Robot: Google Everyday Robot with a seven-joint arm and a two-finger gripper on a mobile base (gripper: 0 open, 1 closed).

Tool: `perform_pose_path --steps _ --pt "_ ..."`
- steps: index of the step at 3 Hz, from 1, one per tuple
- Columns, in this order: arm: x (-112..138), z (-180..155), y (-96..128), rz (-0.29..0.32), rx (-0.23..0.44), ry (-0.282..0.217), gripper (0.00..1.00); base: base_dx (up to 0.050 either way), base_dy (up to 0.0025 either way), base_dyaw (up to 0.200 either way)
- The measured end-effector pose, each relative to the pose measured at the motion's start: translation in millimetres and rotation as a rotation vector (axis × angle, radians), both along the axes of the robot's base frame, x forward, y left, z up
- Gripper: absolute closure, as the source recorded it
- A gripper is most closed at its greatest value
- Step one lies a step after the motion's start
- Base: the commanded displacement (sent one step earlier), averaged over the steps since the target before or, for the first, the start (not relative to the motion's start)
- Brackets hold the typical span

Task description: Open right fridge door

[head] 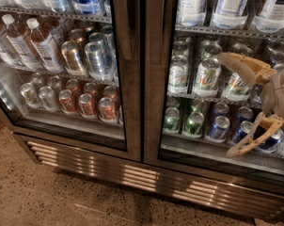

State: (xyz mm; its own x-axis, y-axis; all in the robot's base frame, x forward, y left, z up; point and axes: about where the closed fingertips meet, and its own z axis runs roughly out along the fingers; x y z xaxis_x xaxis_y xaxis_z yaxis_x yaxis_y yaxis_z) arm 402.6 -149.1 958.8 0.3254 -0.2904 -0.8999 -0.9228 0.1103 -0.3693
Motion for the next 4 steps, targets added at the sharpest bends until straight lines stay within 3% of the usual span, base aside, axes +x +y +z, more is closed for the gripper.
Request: perform_pose_path --steps 1,4 --pt "0 -2 10 0.019 -0.016 0.004 0.00 0.000 0.00000 0.000" --pt "-6 -18 75 0.145 -0.103 0.011 0.00 0.000 0.00000 0.000"
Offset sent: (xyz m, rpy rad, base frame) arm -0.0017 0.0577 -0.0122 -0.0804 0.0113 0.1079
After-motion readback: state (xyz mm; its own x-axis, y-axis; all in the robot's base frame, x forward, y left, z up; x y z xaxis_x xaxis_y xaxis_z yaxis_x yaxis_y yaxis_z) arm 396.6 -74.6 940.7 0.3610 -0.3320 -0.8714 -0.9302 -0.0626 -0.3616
